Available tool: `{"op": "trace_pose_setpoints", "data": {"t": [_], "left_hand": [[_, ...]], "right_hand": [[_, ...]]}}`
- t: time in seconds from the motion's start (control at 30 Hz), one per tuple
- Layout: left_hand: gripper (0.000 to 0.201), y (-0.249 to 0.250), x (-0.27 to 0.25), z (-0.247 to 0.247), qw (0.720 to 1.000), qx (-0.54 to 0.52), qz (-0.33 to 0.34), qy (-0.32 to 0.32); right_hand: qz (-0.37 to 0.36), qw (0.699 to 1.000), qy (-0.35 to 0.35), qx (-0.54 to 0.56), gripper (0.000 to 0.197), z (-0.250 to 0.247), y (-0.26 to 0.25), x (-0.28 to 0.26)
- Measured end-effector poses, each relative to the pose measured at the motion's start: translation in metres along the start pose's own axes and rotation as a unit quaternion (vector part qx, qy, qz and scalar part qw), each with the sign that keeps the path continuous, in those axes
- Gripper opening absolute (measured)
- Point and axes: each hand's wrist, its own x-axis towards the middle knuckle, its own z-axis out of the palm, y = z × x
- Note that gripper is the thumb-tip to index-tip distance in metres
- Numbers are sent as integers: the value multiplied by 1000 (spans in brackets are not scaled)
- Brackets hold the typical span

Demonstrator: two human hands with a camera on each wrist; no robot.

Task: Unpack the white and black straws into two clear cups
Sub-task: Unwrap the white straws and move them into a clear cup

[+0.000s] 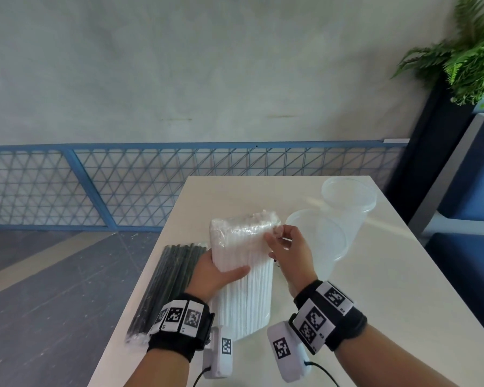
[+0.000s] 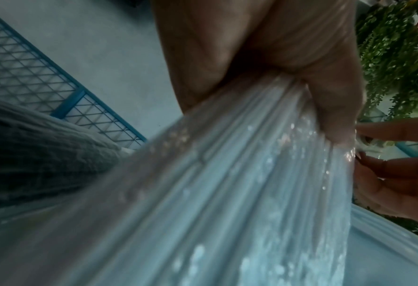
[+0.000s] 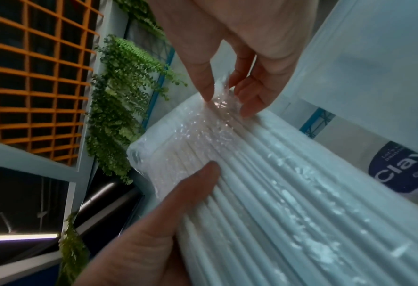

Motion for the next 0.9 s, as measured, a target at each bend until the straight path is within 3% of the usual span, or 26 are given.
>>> {"op": "trace_pose_setpoints", "data": {"t": [0.17,0.33,0.4,0.47,0.57,0.6,0.7,0.8,0.9], "left_hand": [[47,-8,-3,1,1000,-30,-1,-7],[47,-14,2,-2,999,-34,-9,-25],[58,-14,3,-4,999,-18,-9,-39],[69,-14,3,-5,998,7,4,-55],[72,-12,5,-6,997,22,15,-67],[75,-13,6,-7,997,29,17,-66],[81,-12,10,-11,996,54,28,-70],[74,-10,13,-12,993,70,45,-79],[63,-9,15,-9,993,63,47,-83]], "right_hand": [[44,998,-43,30,13,-7,-3,1],[62,977,-121,165,12,-14,-28,4],[68,957,-141,245,13,-17,-42,7],[48,954,-148,257,15,-18,-54,12],[-74,985,-151,26,20,-17,-62,21],[-125,976,-154,-91,21,-17,-64,22],[-221,886,-163,-373,23,-16,-65,27],[-239,832,-182,-467,29,-13,-73,31],[-217,831,-225,-460,28,-10,-80,33]]}}
